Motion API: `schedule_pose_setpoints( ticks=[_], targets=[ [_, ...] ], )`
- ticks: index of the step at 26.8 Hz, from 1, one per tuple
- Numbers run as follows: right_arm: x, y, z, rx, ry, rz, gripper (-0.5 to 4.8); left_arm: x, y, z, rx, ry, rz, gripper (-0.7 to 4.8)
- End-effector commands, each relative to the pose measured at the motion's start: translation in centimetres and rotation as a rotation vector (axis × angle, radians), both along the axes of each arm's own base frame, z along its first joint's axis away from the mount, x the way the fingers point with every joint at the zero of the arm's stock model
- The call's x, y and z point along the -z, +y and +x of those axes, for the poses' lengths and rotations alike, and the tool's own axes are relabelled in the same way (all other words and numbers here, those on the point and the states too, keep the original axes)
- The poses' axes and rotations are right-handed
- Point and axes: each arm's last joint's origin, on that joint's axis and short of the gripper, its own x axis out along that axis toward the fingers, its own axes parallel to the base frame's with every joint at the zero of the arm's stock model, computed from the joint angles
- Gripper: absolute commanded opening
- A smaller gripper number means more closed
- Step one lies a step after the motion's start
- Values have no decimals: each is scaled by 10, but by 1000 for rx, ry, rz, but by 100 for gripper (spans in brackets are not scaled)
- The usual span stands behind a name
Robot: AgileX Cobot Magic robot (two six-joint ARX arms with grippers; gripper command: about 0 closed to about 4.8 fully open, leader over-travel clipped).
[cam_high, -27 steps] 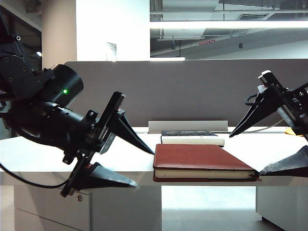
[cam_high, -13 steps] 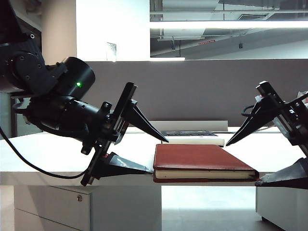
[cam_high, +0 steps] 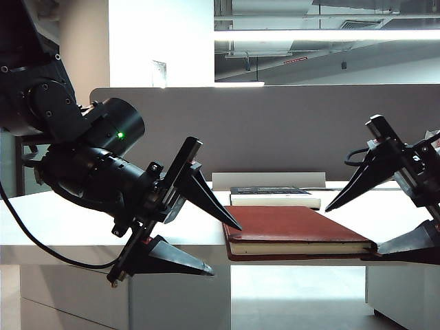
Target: Pick up the red book and place it on top of the black book.
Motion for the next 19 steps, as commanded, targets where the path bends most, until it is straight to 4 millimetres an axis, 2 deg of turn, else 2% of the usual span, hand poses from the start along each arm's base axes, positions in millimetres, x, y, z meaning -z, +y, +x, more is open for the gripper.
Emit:
schedule_pose_setpoints(
  ticks=[1, 12, 19],
  targets=[
    [-4, 1, 3, -1, -39, 7, 332, -2, -1, 2, 3, -39, -10, 301],
    [-4, 2, 9, 0, -26, 20, 332, 7, -7, 5, -12, 5, -38, 301],
    [6, 3, 9, -14, 20, 27, 332, 2, -15, 10, -3, -11, -55, 300]
  ],
)
